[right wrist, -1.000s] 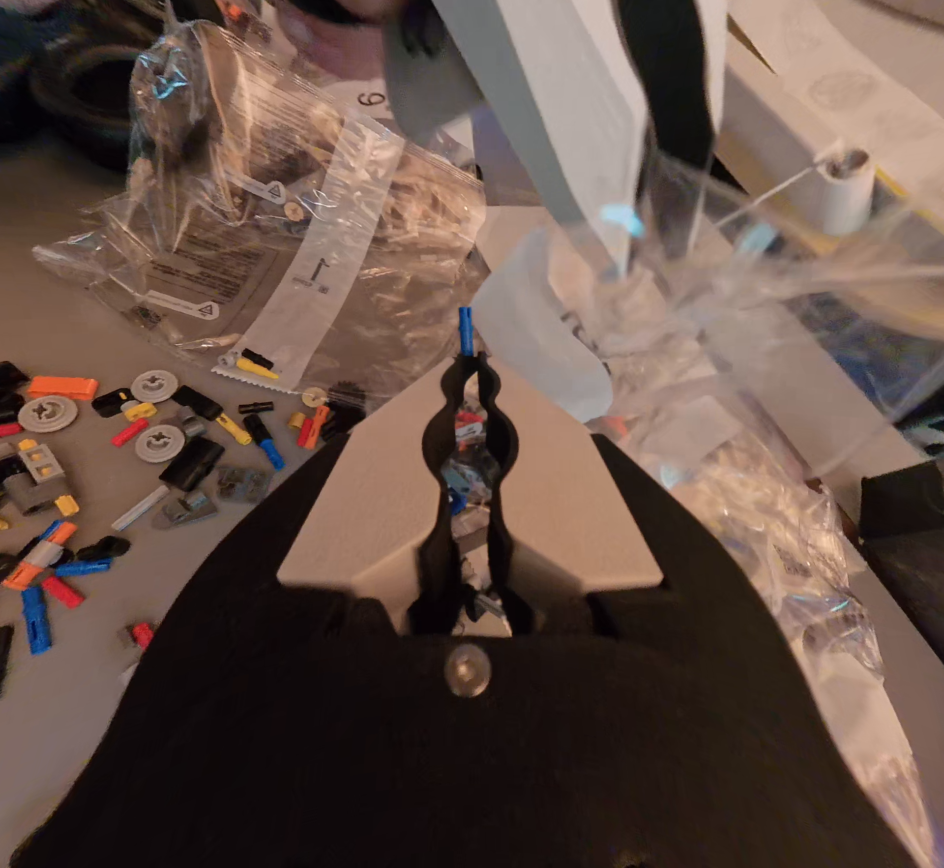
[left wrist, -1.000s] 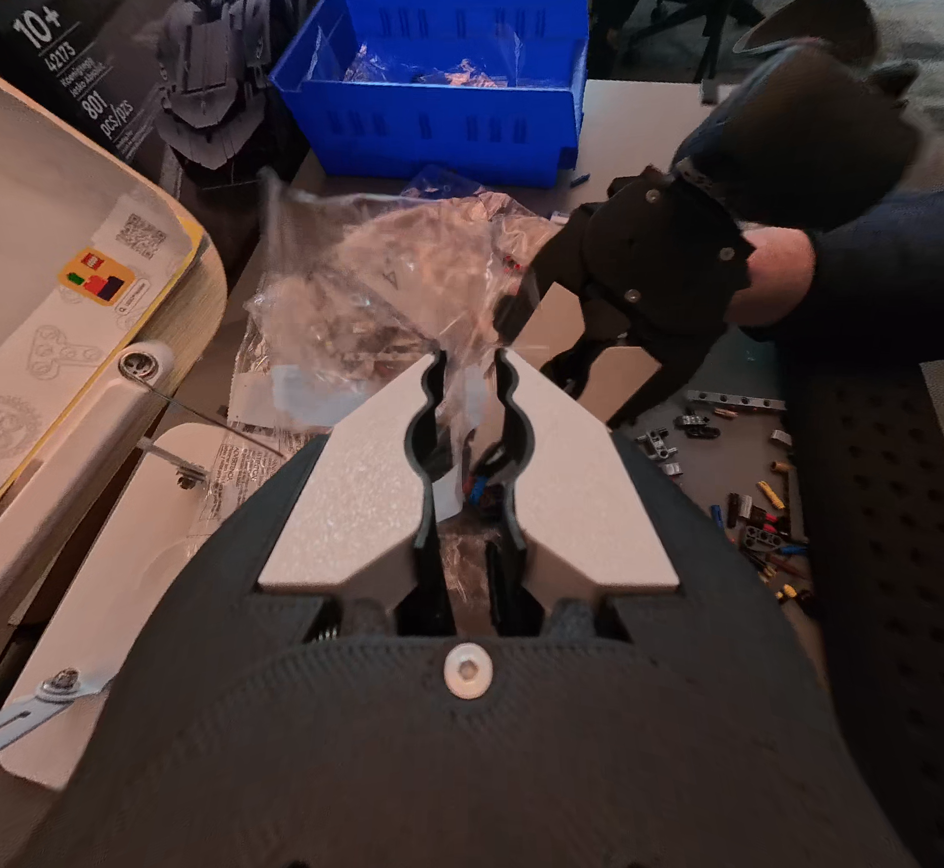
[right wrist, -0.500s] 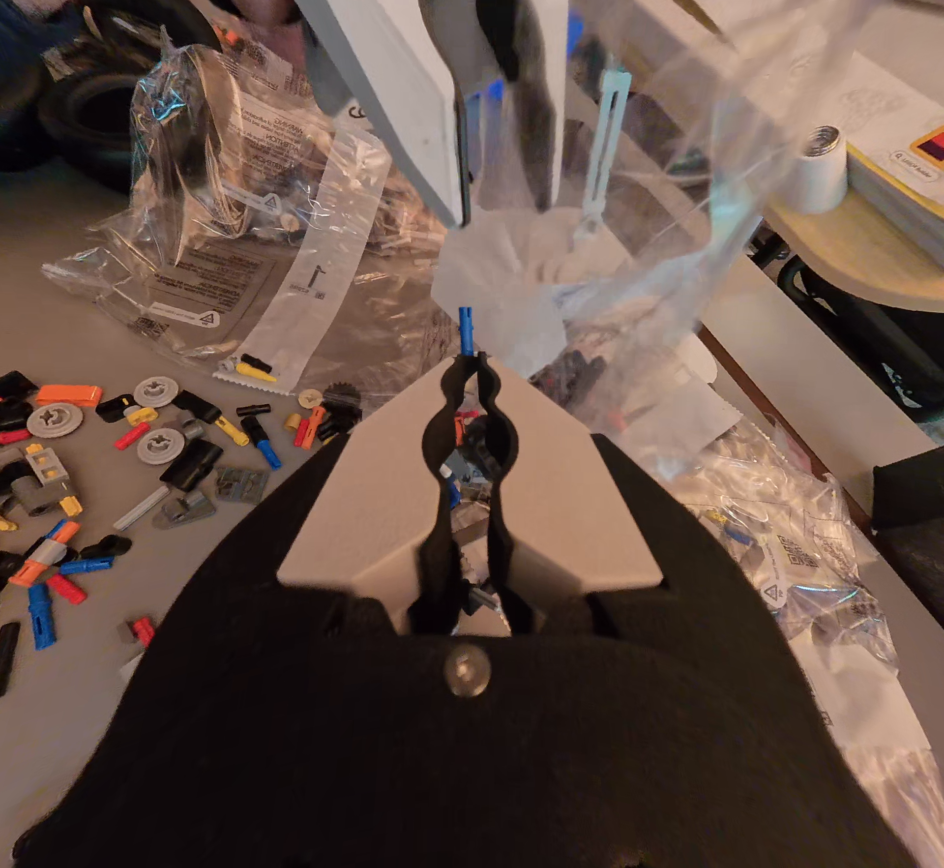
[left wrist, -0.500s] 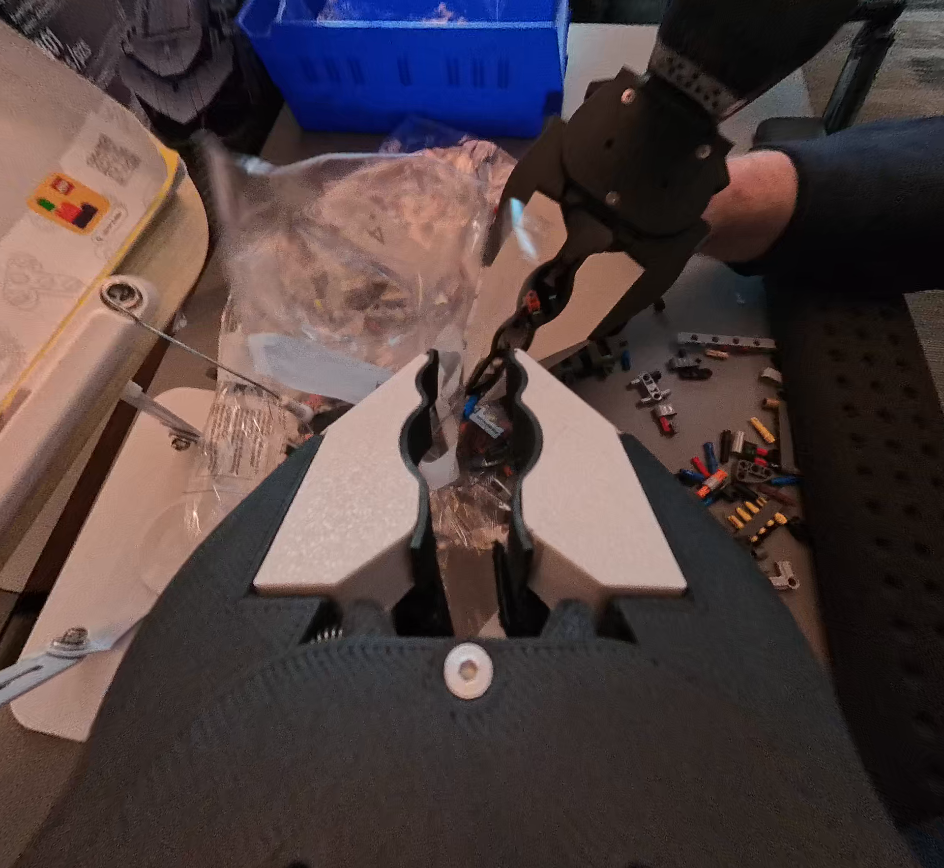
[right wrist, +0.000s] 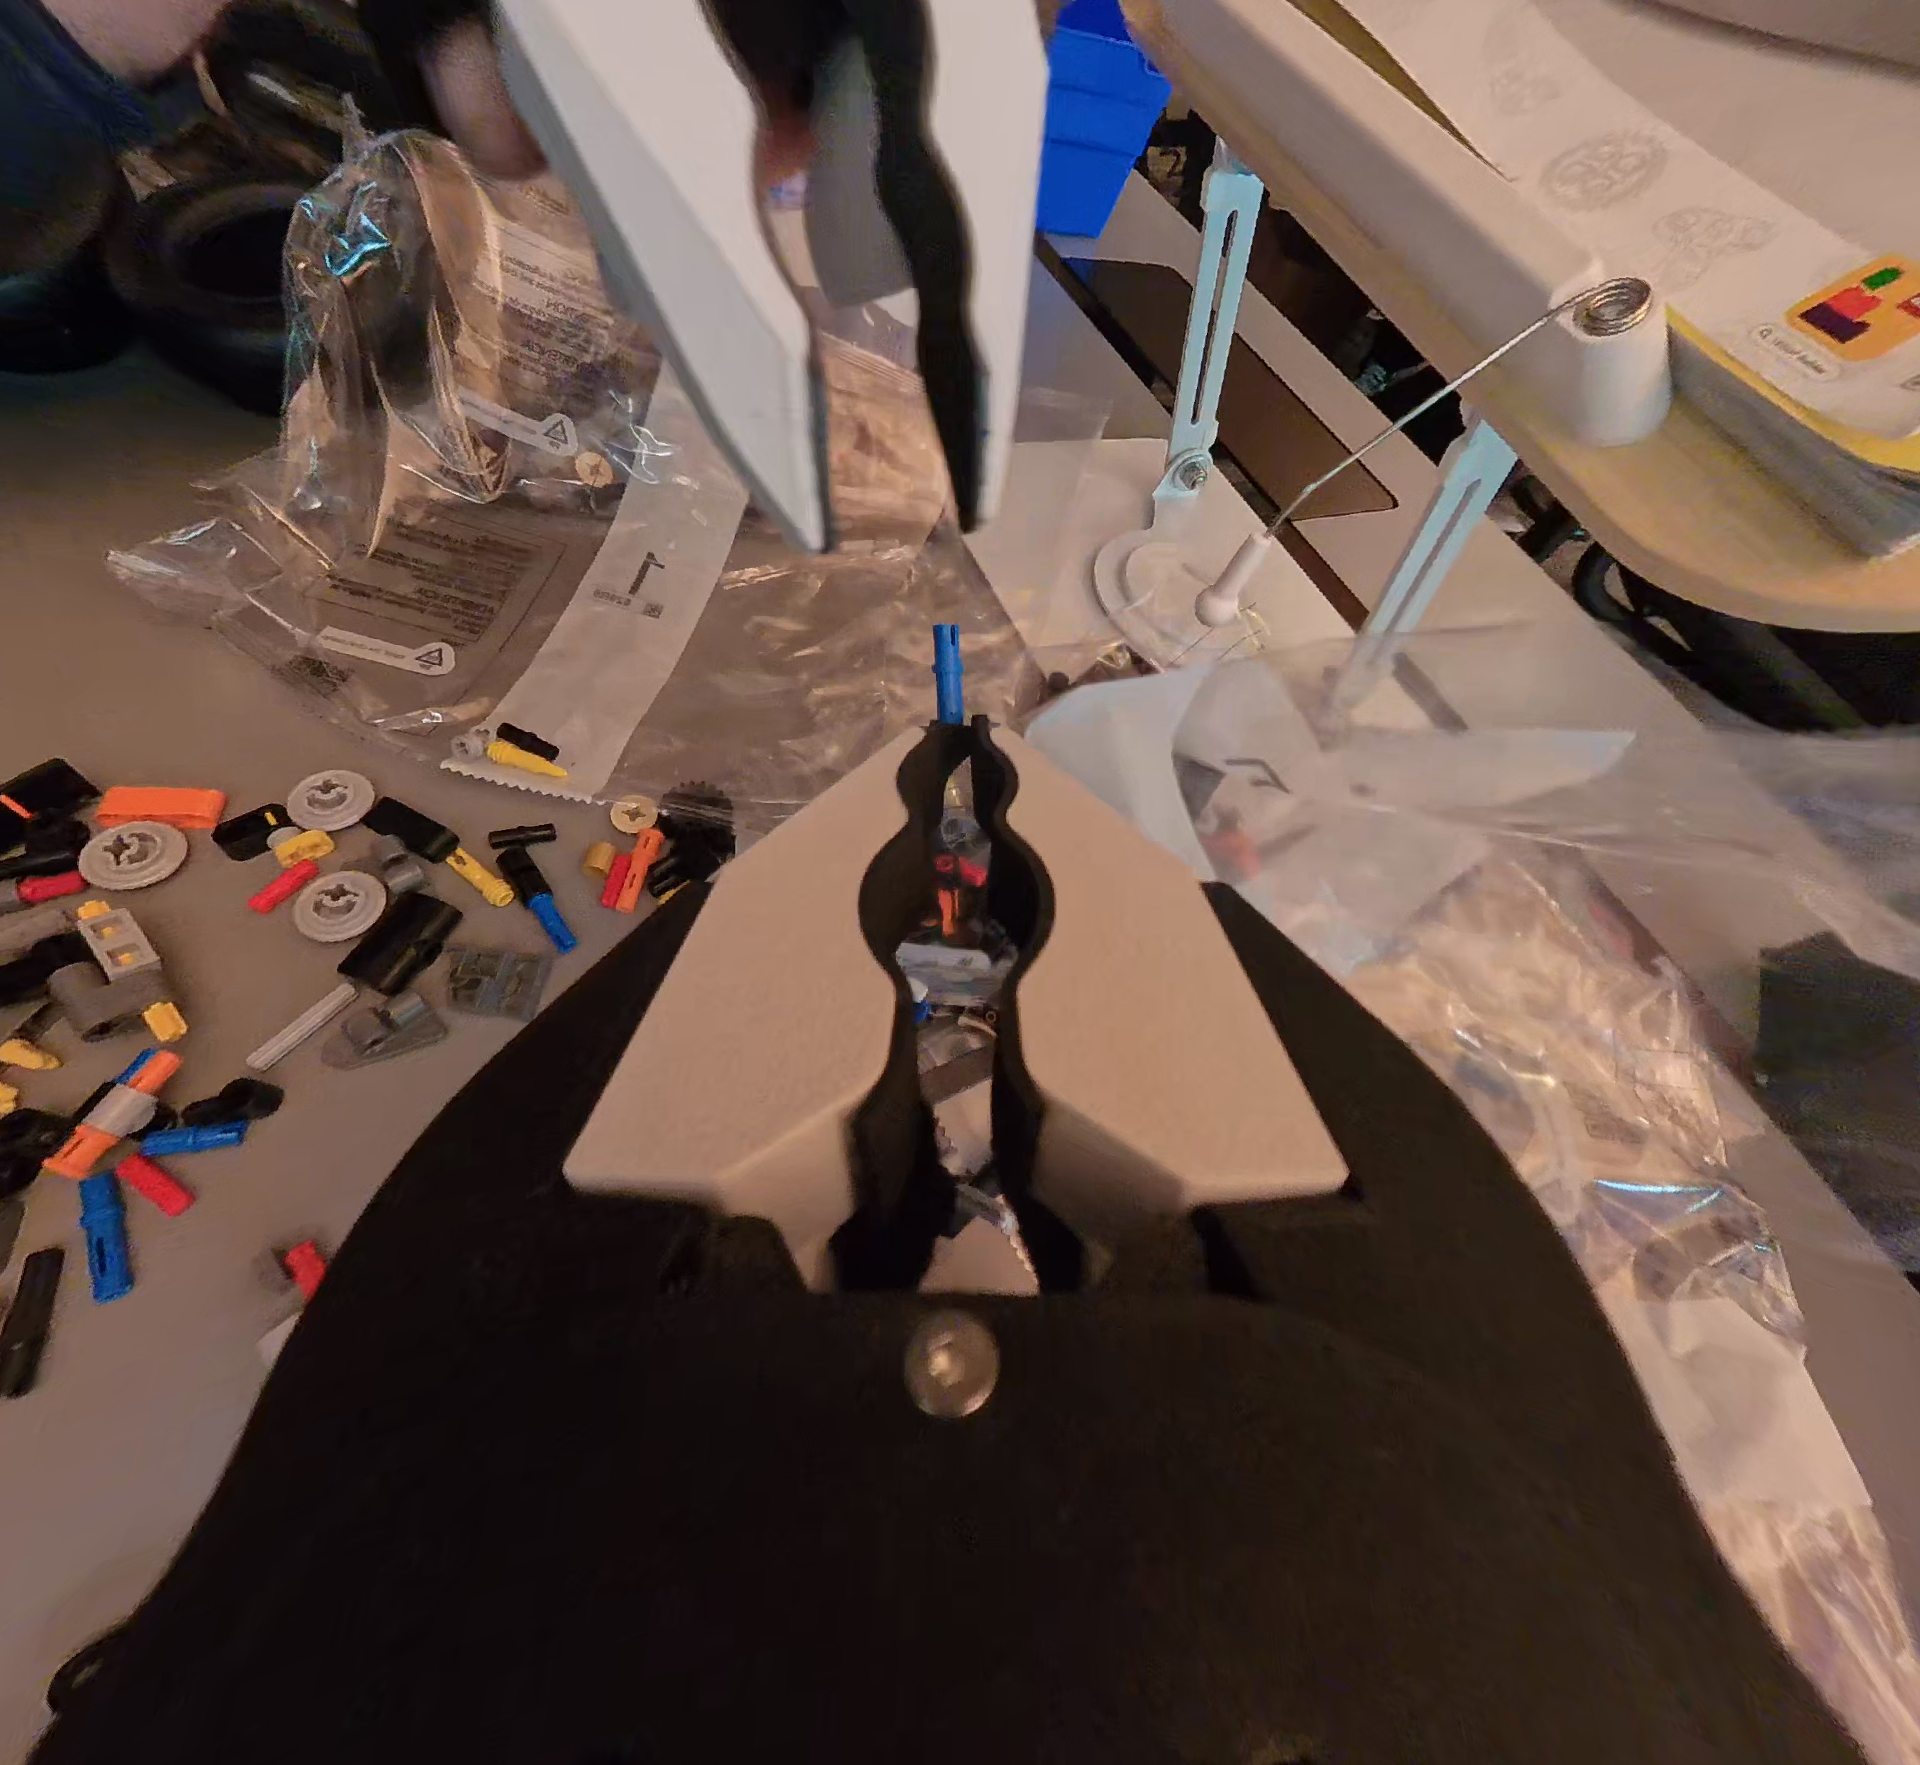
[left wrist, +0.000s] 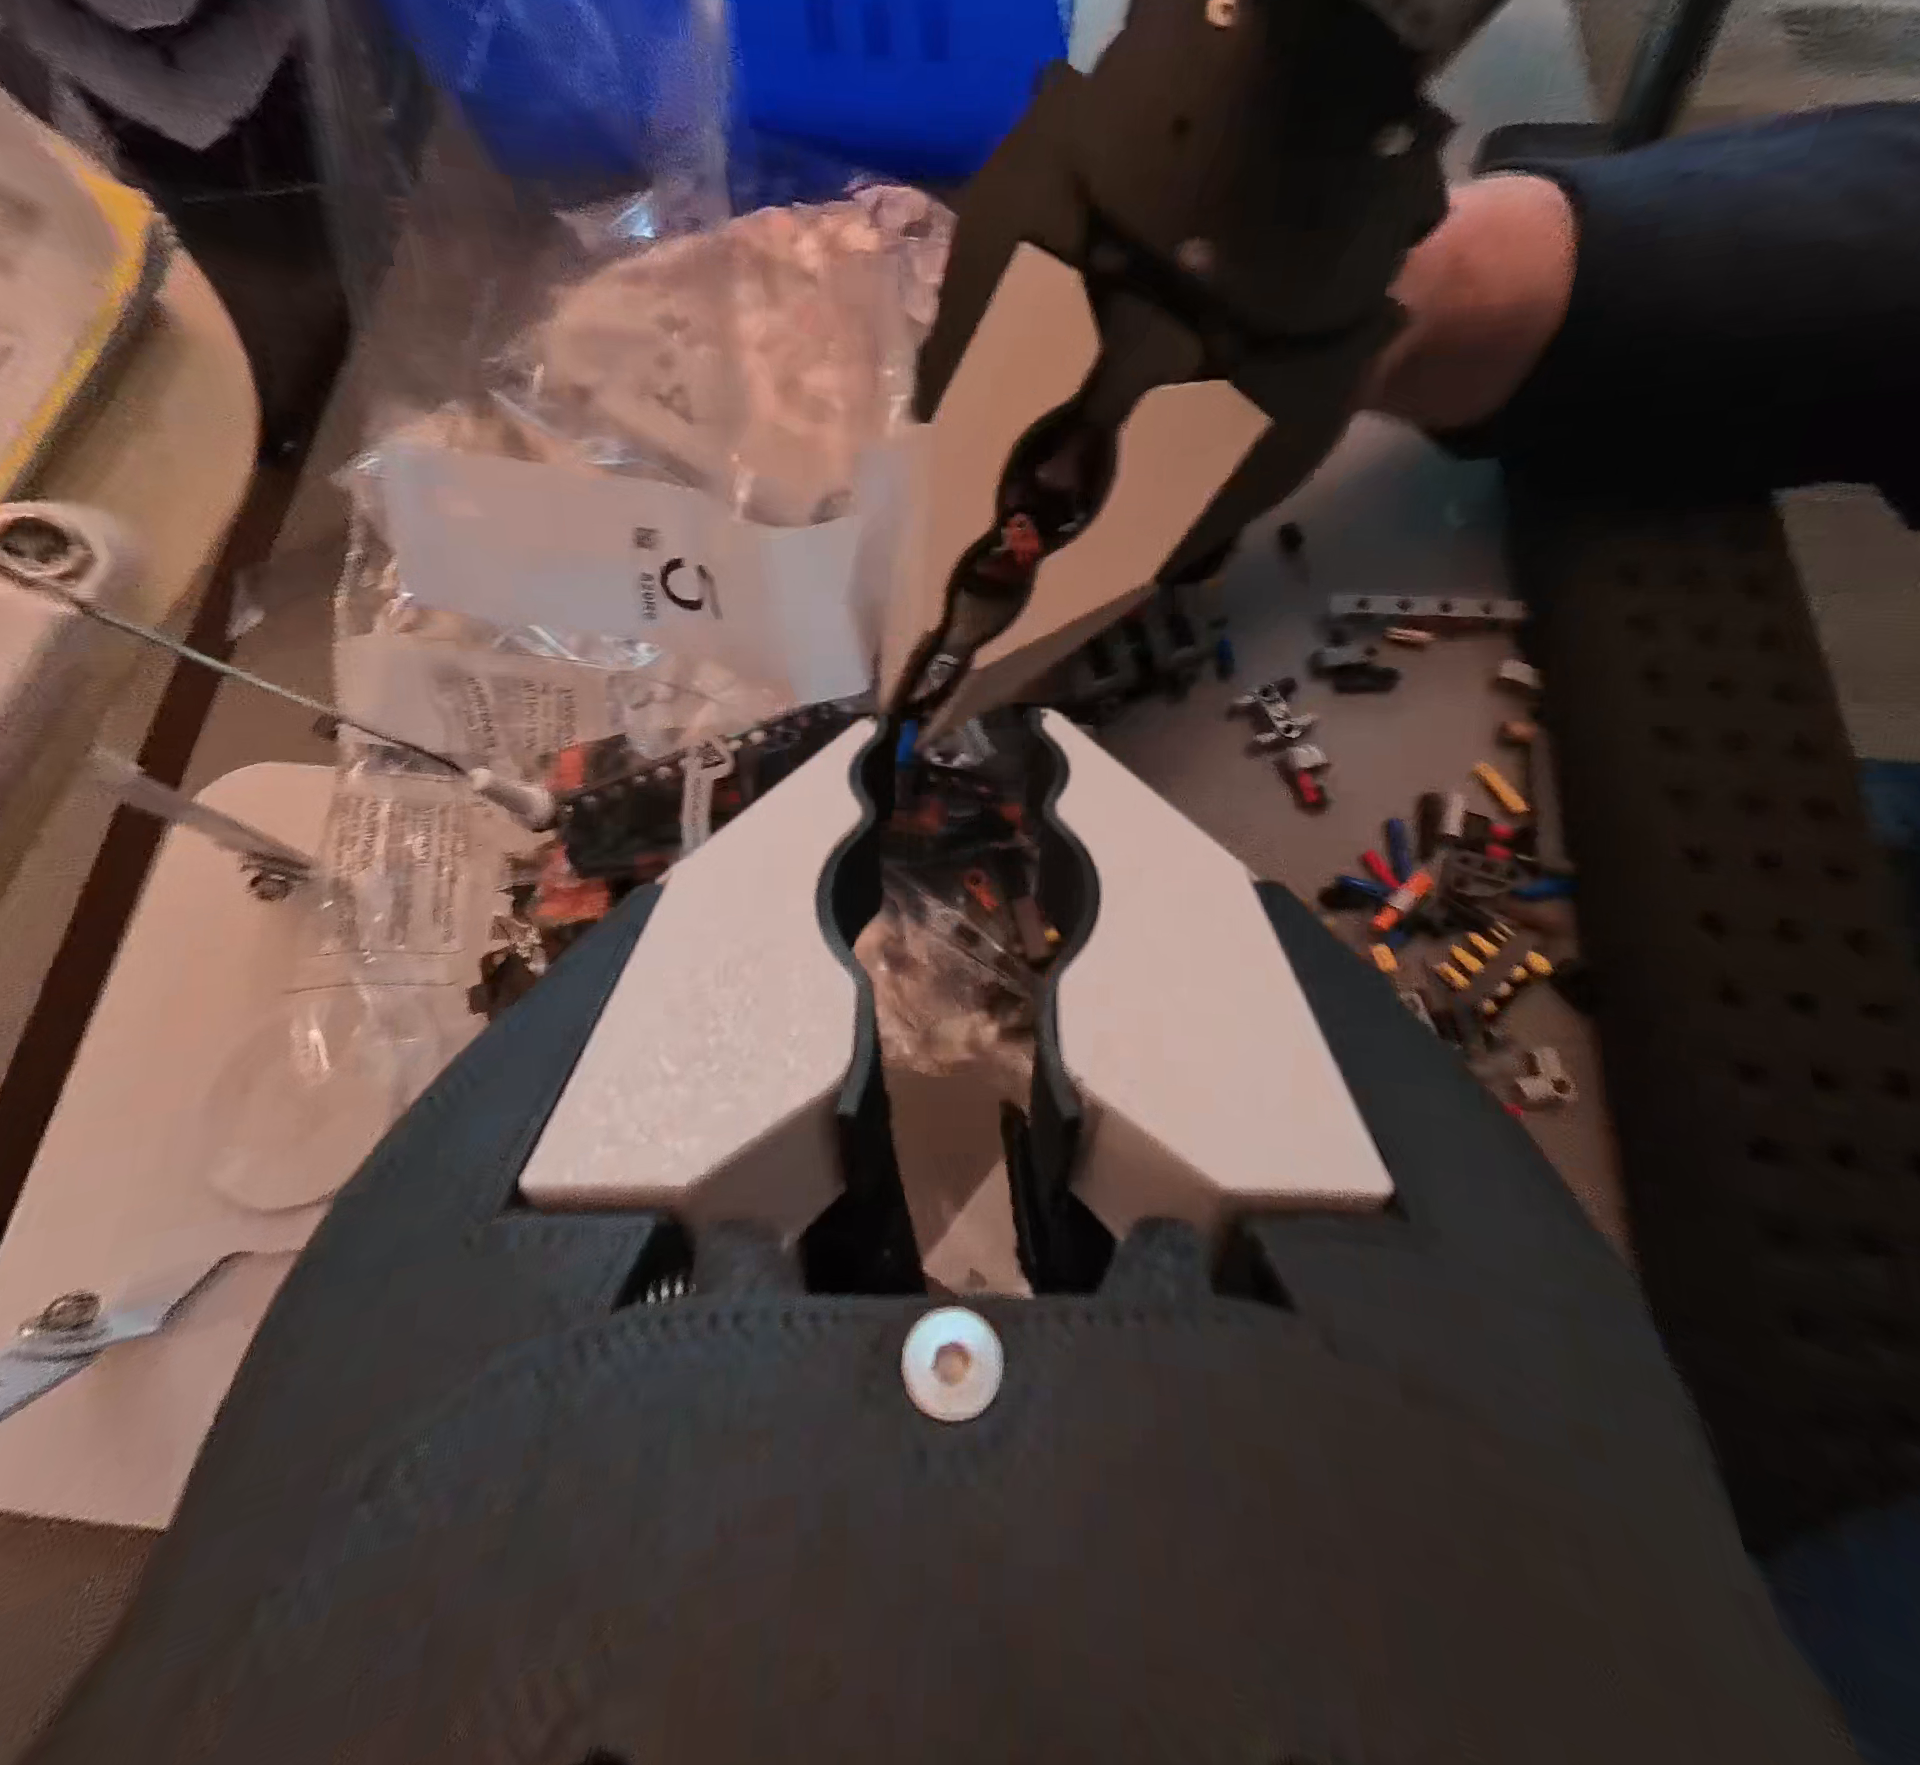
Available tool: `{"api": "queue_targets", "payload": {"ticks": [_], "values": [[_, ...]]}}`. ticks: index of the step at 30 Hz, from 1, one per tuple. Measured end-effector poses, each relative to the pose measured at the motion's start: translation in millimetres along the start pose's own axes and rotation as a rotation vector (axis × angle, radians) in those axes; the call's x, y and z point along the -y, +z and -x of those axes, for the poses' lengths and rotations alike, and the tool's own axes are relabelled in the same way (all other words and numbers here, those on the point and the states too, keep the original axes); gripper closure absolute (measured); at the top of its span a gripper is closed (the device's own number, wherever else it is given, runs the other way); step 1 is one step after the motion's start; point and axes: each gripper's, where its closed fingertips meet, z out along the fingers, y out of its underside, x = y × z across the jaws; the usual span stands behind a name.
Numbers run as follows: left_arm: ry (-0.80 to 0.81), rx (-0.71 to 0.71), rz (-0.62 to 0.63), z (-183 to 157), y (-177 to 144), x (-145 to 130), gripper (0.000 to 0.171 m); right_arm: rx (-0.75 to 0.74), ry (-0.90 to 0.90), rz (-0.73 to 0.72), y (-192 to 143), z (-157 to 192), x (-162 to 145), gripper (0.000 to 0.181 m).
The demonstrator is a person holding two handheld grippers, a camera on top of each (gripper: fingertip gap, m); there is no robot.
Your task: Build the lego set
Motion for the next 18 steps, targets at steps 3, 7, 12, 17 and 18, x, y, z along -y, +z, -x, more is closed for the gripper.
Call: {"api": "queue_targets", "payload": {"ticks": [3,7,12,17,18], "values": [[0.008,0.05,0.013,10,5,-2,0.146,0.005,-0.007,-0.01,-2,1,3,0.181],[0.026,0.059,0.098,13,18,-18,0.146,0.007,-0.021,-0.025,-5,3,7,0.181],[0.079,0.037,0.059,7,24,-5,0.171,-0.004,-0.041,-0.033,-8,4,10,0.181],[0.062,0.061,0.062,12,24,-8,0.163,-0.013,-0.077,-0.017,-7,6,9,0.181],[0.059,0.058,0.056,12,23,-8,0.16,-0.017,-0.083,-0.02,-7,6,10,0.181]]}}
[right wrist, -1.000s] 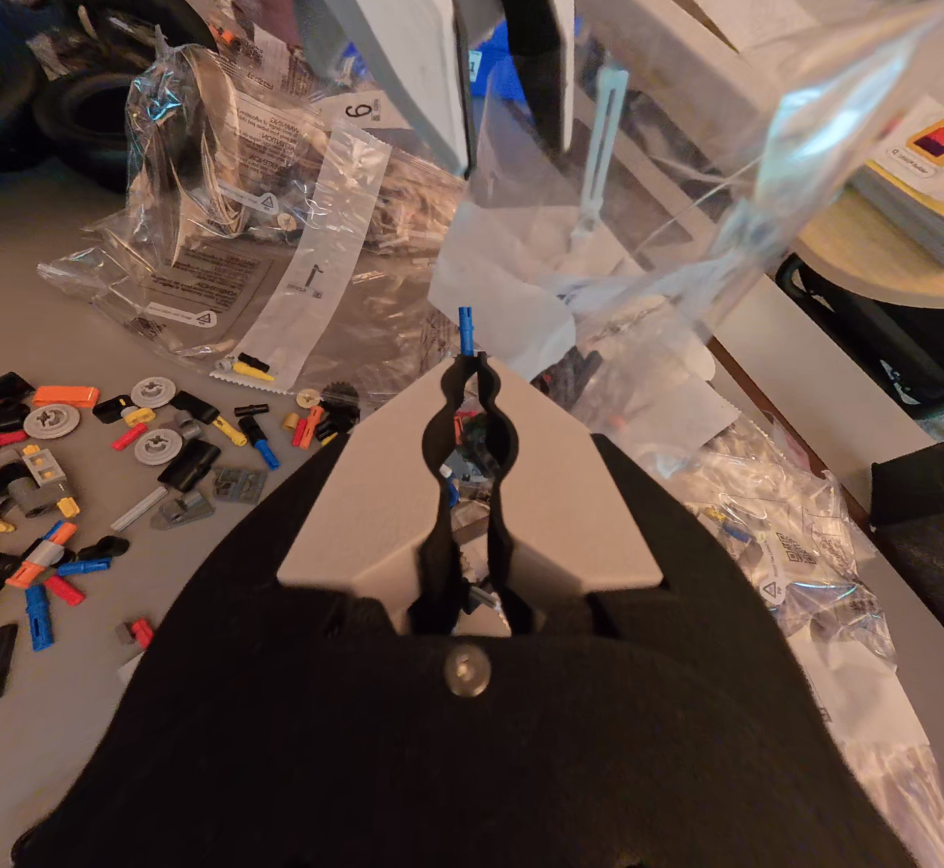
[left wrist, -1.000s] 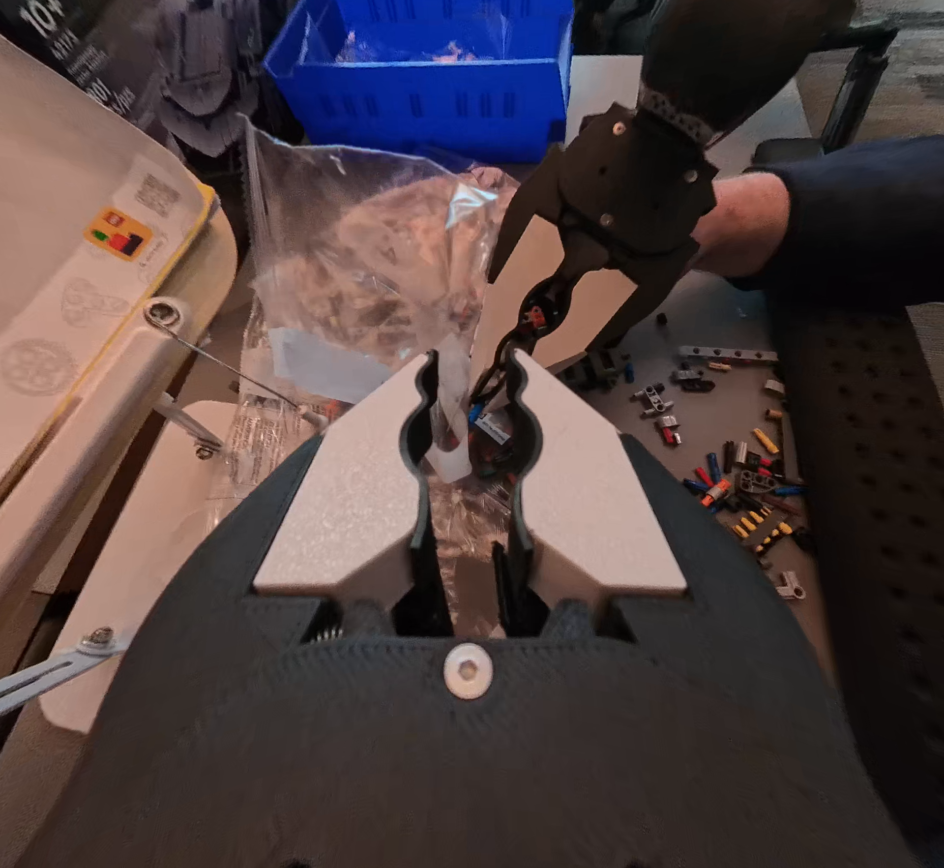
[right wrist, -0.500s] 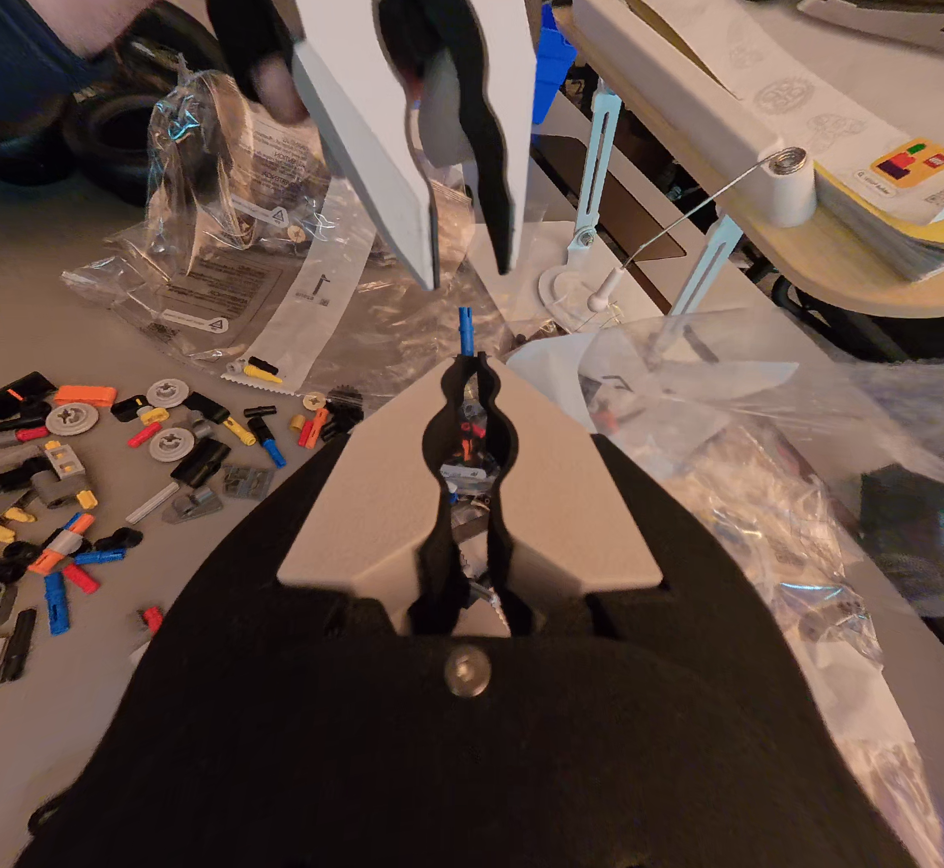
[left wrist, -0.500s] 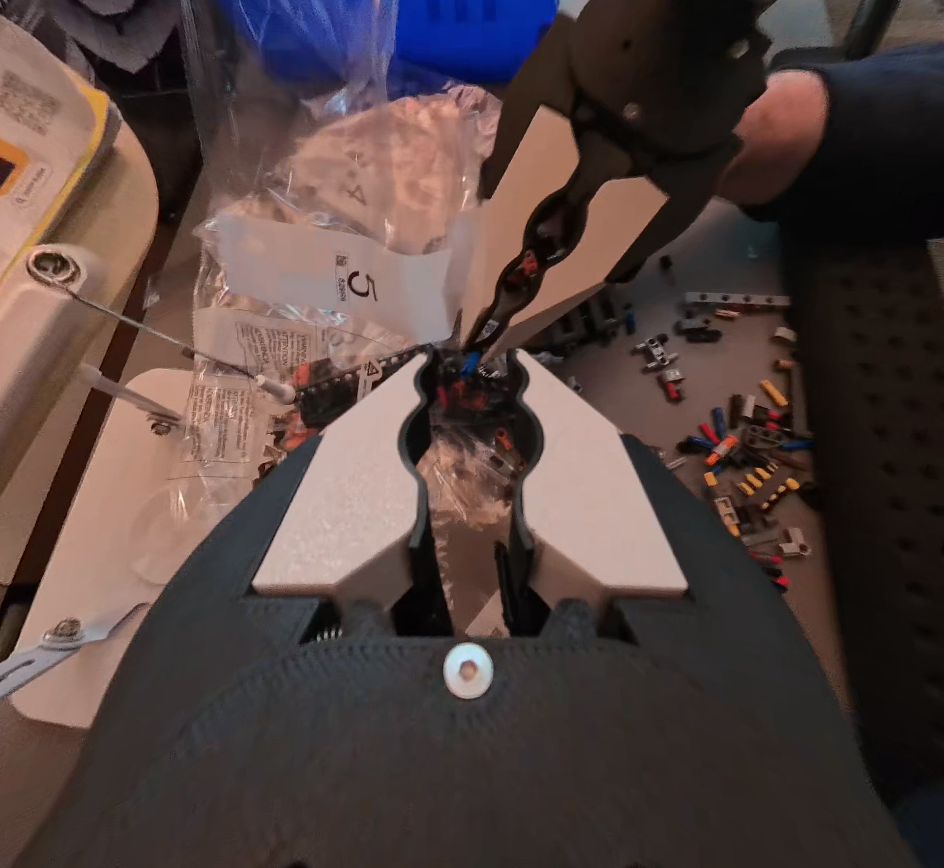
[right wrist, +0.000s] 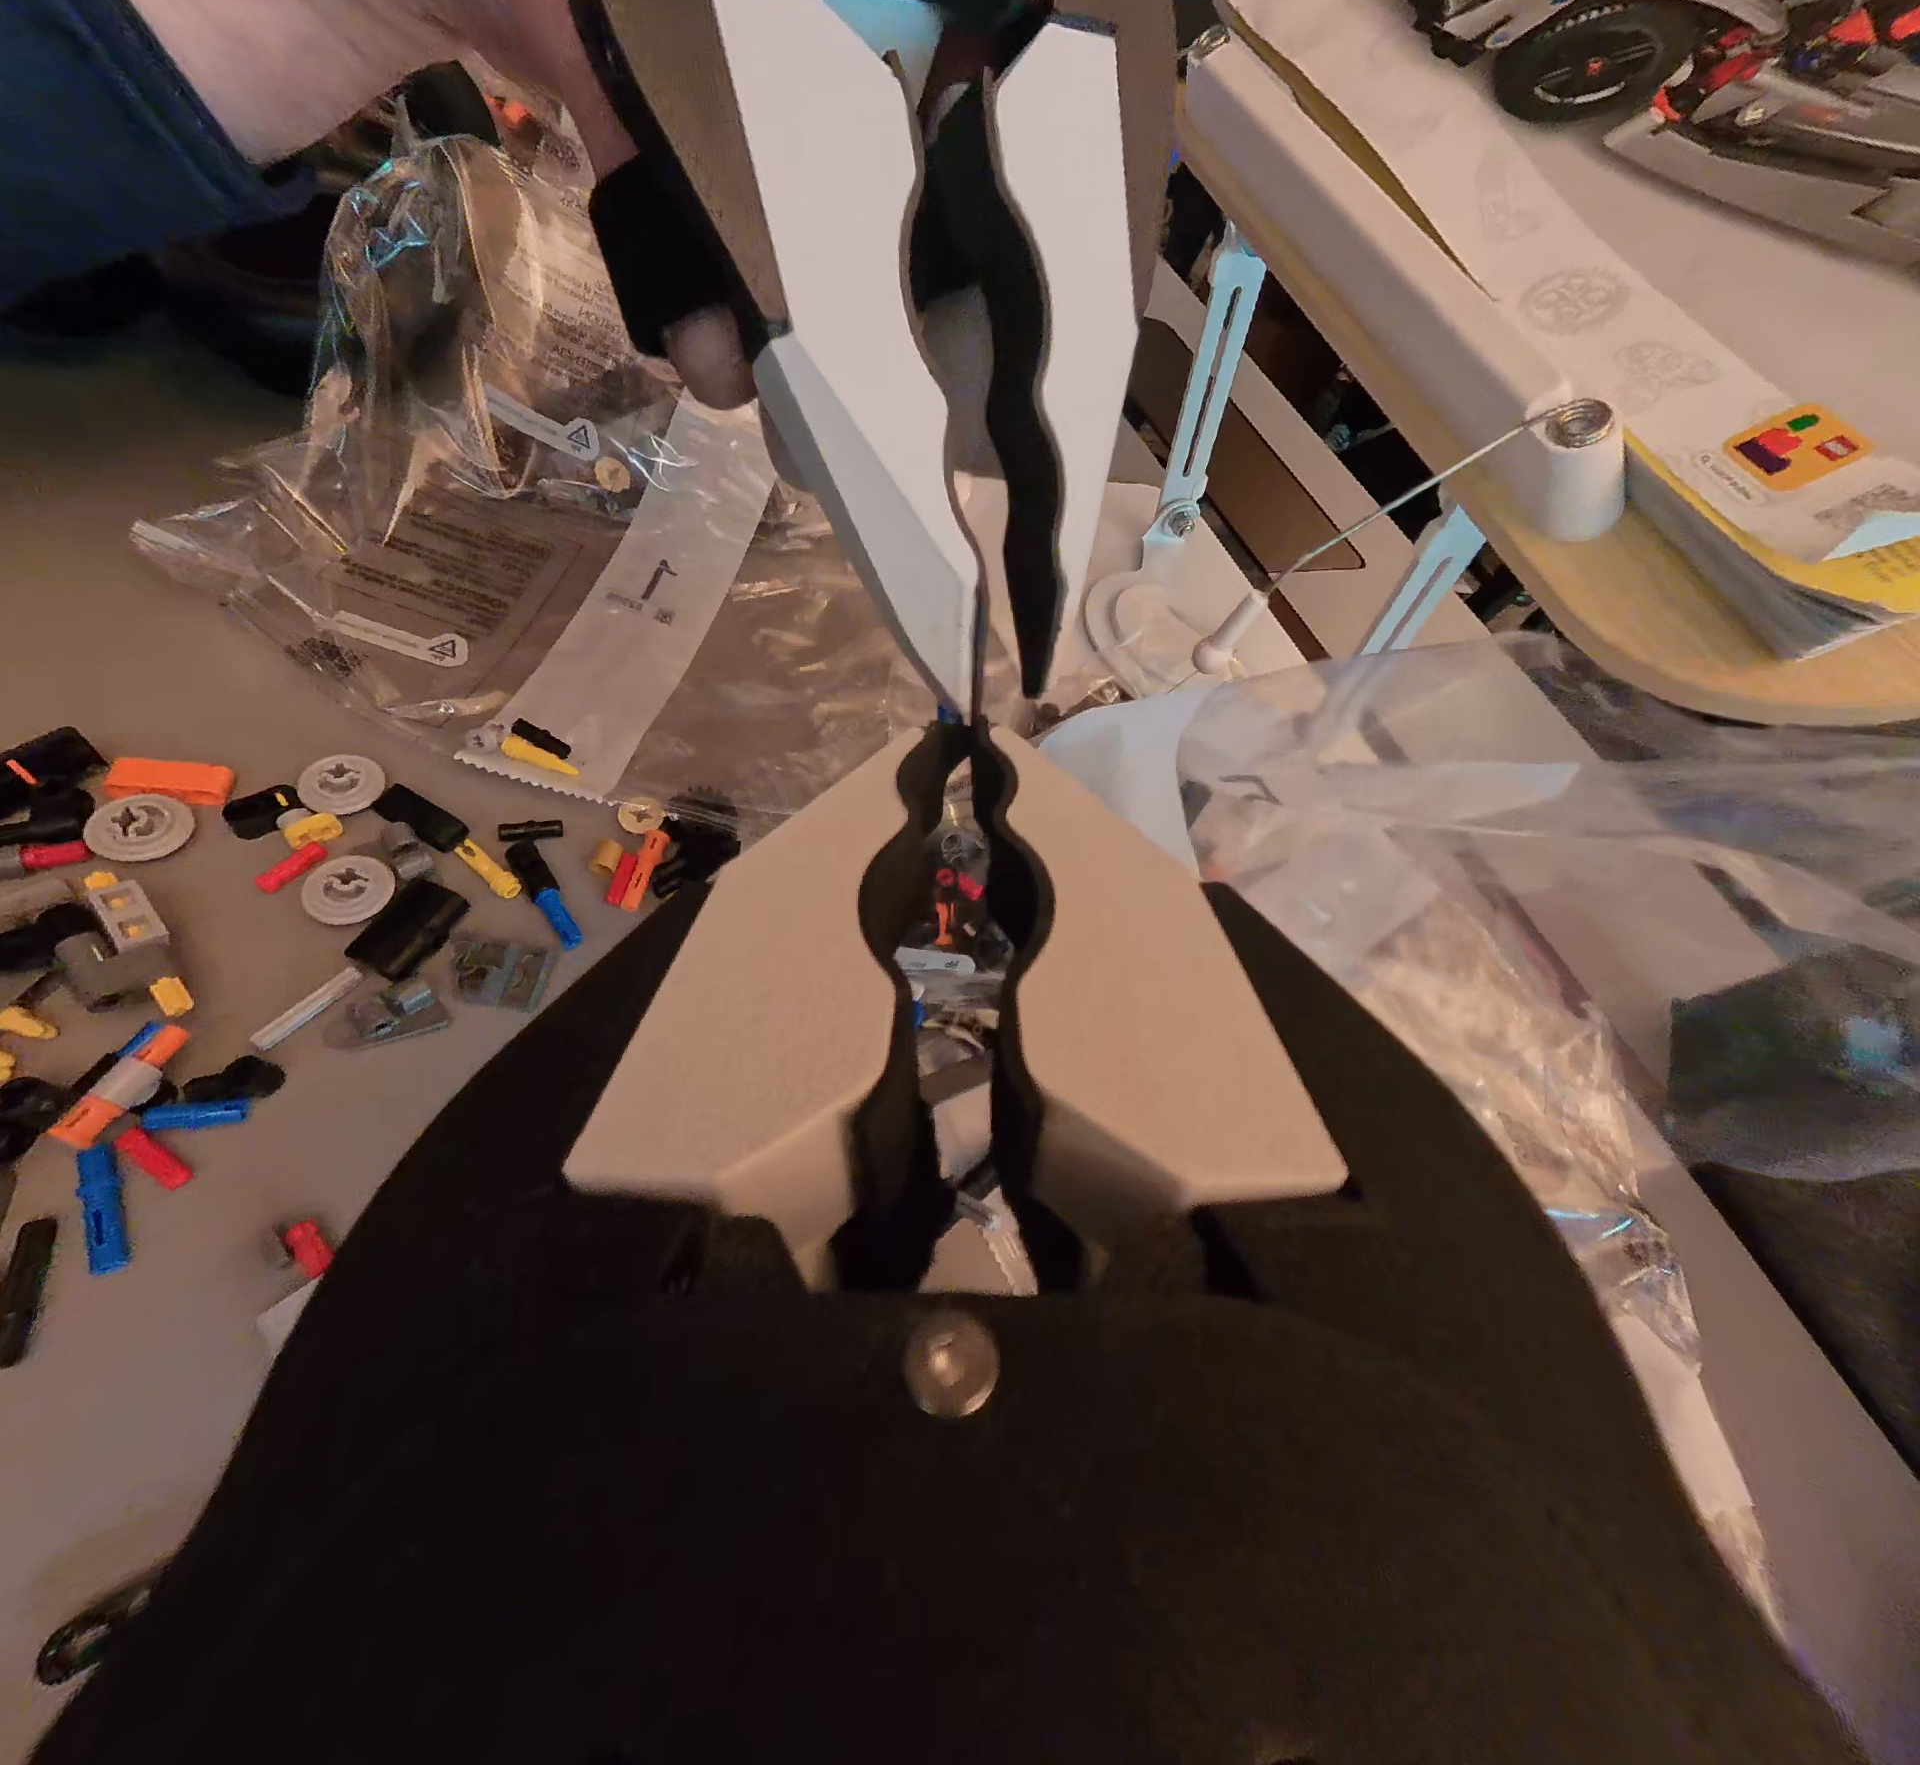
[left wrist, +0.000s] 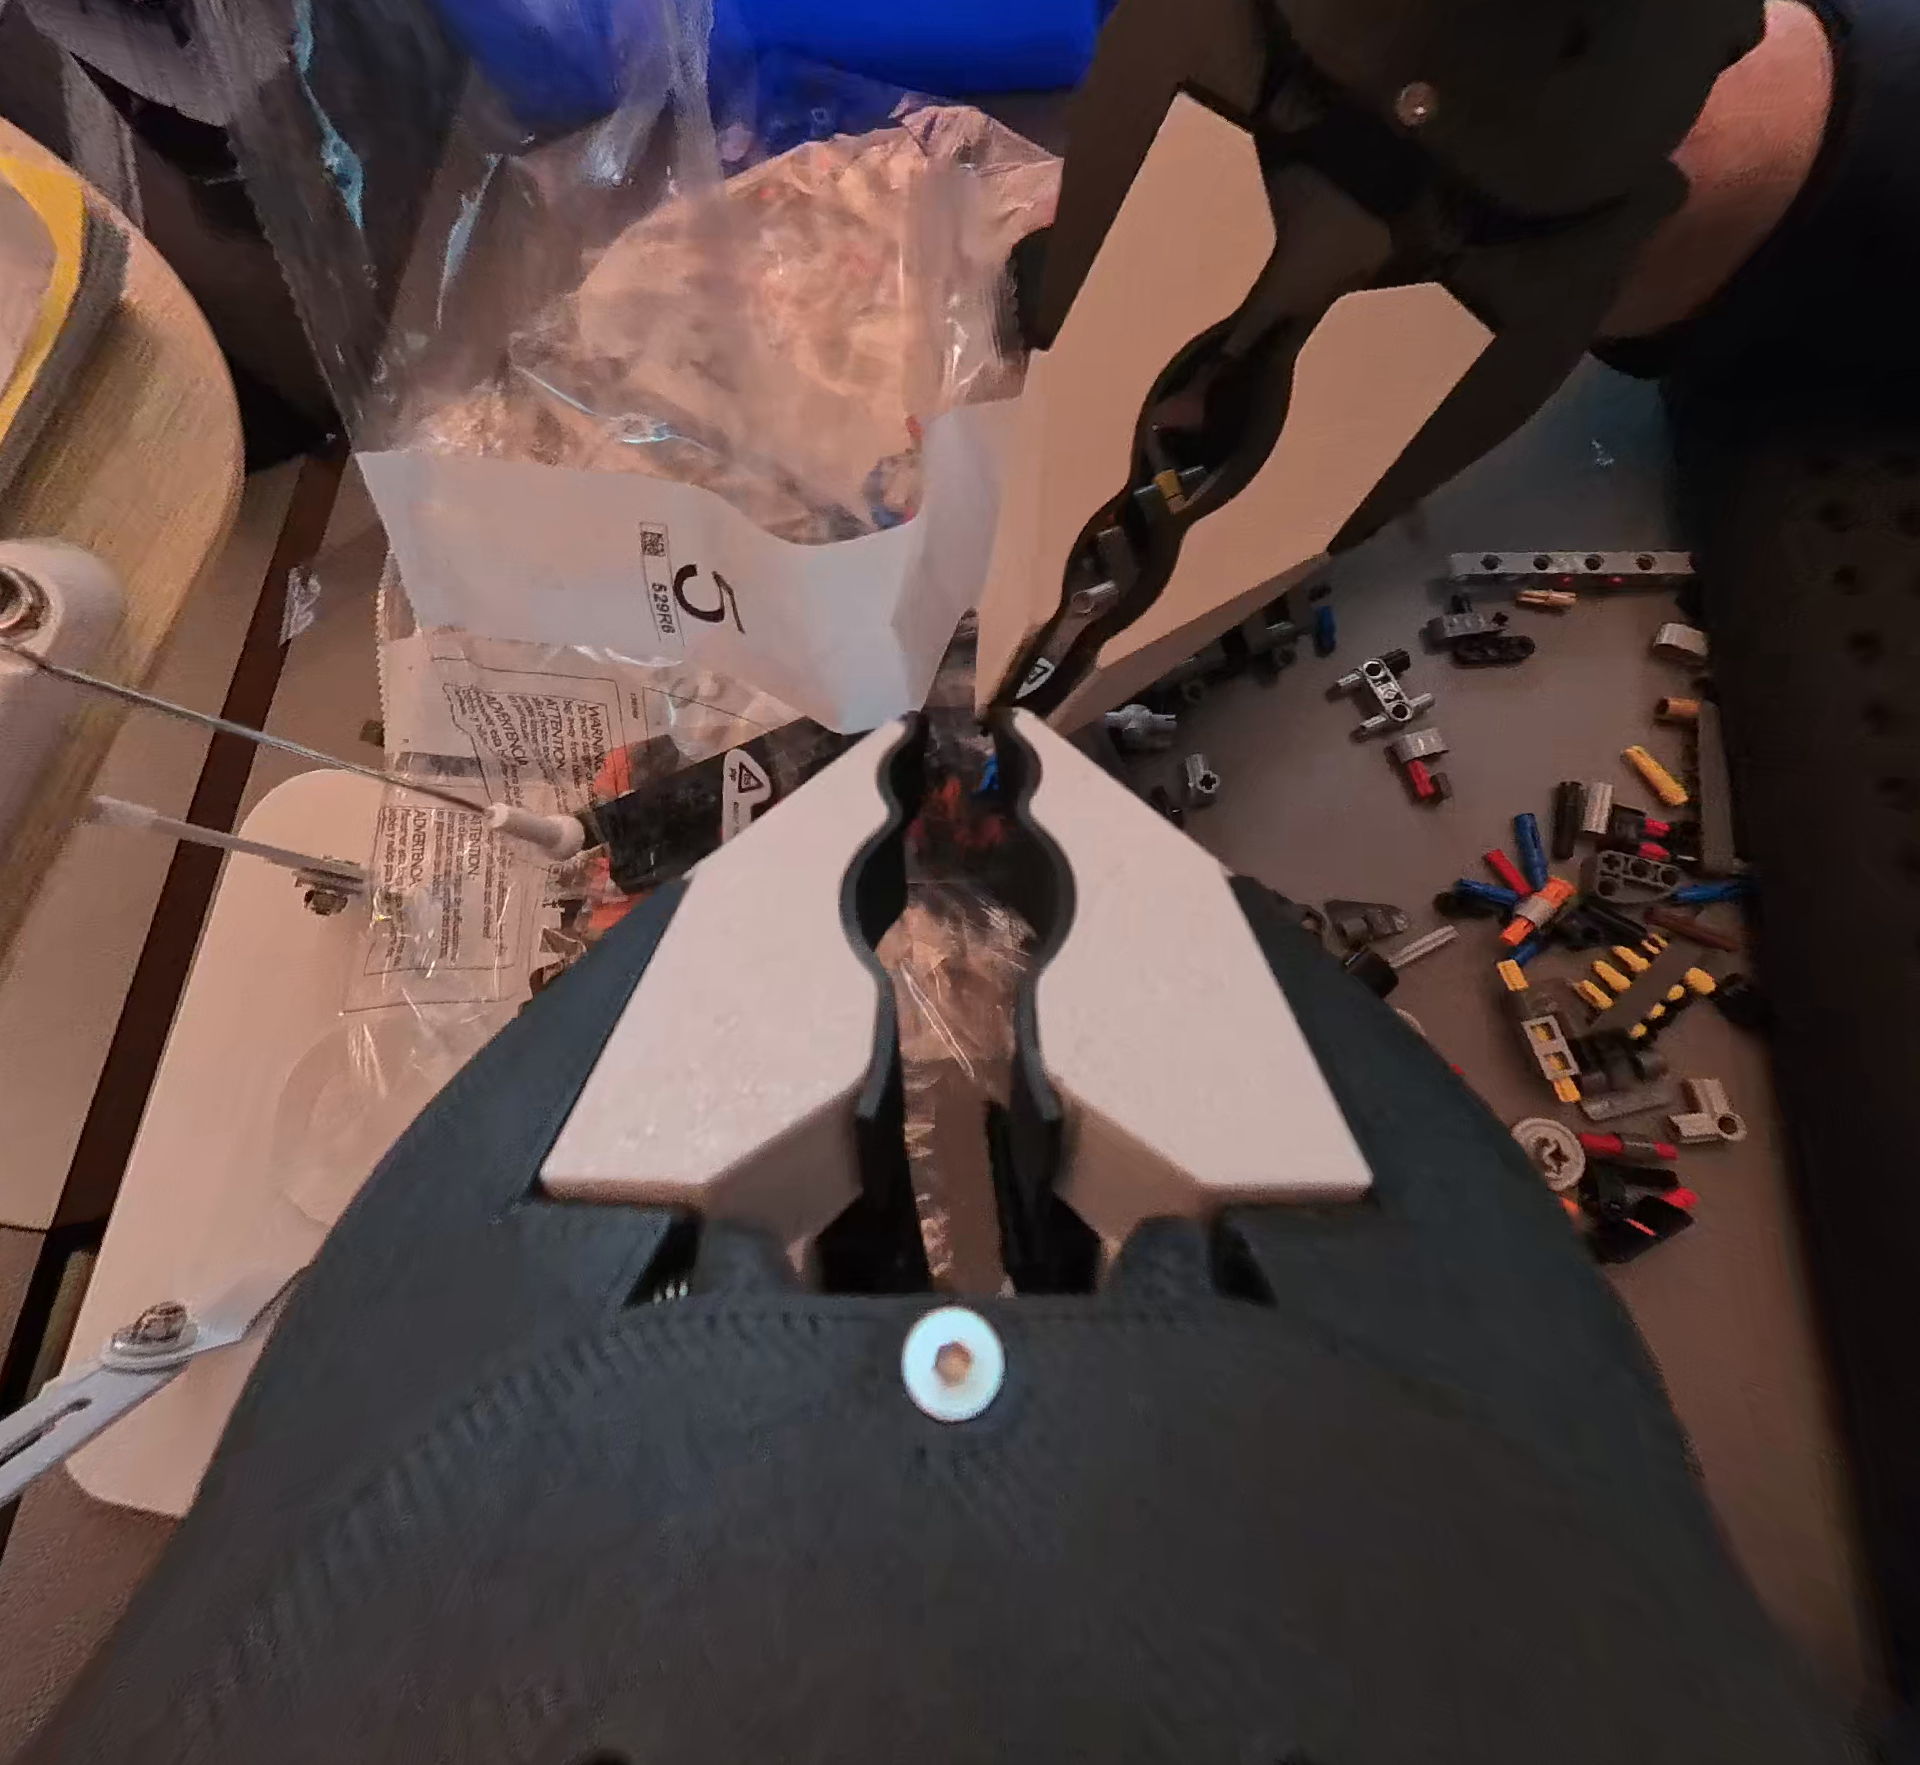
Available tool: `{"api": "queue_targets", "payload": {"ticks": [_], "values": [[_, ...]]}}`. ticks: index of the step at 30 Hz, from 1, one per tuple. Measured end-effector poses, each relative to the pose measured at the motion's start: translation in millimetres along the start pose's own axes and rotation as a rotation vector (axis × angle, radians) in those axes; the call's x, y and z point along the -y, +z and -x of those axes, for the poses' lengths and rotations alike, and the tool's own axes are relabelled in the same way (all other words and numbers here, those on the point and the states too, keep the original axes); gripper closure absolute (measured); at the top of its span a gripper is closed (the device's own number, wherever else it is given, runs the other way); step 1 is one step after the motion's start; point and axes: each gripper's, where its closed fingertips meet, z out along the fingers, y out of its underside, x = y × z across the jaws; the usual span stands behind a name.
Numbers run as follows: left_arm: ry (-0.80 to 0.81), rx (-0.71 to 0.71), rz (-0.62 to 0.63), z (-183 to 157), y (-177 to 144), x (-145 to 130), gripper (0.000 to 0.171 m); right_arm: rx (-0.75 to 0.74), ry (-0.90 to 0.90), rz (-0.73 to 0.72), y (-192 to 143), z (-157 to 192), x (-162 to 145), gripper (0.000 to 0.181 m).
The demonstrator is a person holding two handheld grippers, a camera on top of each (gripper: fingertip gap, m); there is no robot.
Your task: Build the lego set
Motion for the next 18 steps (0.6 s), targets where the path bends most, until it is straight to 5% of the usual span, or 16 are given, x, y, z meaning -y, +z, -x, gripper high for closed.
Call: {"api": "queue_targets", "payload": {"ticks": [5,9,18], "values": [[-0.006,-0.016,-0.003,-2,-4,-1,0.153,-0.011,-0.022,-0.013,-3,0,4,0.181],[0.009,-0.012,0.063,-3,3,-11,0.171,-0.04,-0.036,-0.049,-10,-4,12,0.181],[-0.028,0.006,0.087,3,3,-19,0.169,-0.036,-0.046,-0.003,-8,-3,3,0.181]]}}
